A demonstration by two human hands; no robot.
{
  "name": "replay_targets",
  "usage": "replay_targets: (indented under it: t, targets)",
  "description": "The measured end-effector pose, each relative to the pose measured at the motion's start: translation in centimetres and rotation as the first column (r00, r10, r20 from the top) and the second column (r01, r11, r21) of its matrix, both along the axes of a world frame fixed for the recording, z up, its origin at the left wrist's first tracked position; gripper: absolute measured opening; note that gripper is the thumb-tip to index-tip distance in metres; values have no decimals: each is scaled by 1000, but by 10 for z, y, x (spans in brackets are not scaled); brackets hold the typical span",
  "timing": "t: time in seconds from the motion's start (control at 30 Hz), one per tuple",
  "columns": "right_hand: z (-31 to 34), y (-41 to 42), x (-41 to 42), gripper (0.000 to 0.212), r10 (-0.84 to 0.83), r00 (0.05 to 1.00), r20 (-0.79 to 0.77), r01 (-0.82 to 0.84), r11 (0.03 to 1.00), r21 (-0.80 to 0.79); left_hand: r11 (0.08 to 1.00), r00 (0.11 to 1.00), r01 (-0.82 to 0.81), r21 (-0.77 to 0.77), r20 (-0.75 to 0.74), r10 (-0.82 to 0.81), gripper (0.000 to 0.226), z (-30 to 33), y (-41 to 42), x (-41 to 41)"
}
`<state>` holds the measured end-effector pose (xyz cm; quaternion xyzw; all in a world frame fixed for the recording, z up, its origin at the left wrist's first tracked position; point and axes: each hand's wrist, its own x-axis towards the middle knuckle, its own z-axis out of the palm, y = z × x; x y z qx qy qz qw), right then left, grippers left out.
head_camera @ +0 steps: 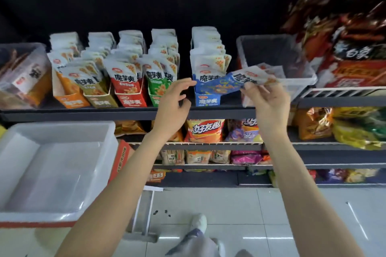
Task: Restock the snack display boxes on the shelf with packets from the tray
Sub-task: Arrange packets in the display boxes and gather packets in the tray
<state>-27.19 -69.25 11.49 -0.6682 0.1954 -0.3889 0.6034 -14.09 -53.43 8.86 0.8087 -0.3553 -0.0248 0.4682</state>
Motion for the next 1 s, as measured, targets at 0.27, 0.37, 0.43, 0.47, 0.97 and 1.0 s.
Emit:
replay_targets:
  t: [0.27, 0.37, 0.43, 0.47, 0.97, 1.0]
  targets:
    - [-13, -22, 49, 14, 21, 996, -88, -37, 982, -187, 996, 991, 86, 1, 100, -85, 50, 18, -29, 34]
    - [-16, -19, 57, 12, -46, 982, -183, -8, 958, -286, 995, 987, 100, -3, 126, -99, 45, 19, -31, 42]
    - [-16, -20, 61, 16, -95, 970, -222, 14, 940, -341, 994, 982, 112, -1, 151, -110, 42, 17, -31, 44]
    - [-14, -21, 63, 19, -114, 966, -233, 22, 931, -366, 993, 981, 115, -5, 158, -112, 41, 16, -31, 45]
    - [-16, -10, 78, 14, -258, 962, -85, 90, 597, -797, 997, 976, 73, -33, 210, -64, 28, 8, -33, 42]
    - [-19, -11, 79, 14, -248, 964, -98, 73, 601, -796, 997, 974, 74, -31, 215, -66, 29, 8, -34, 42]
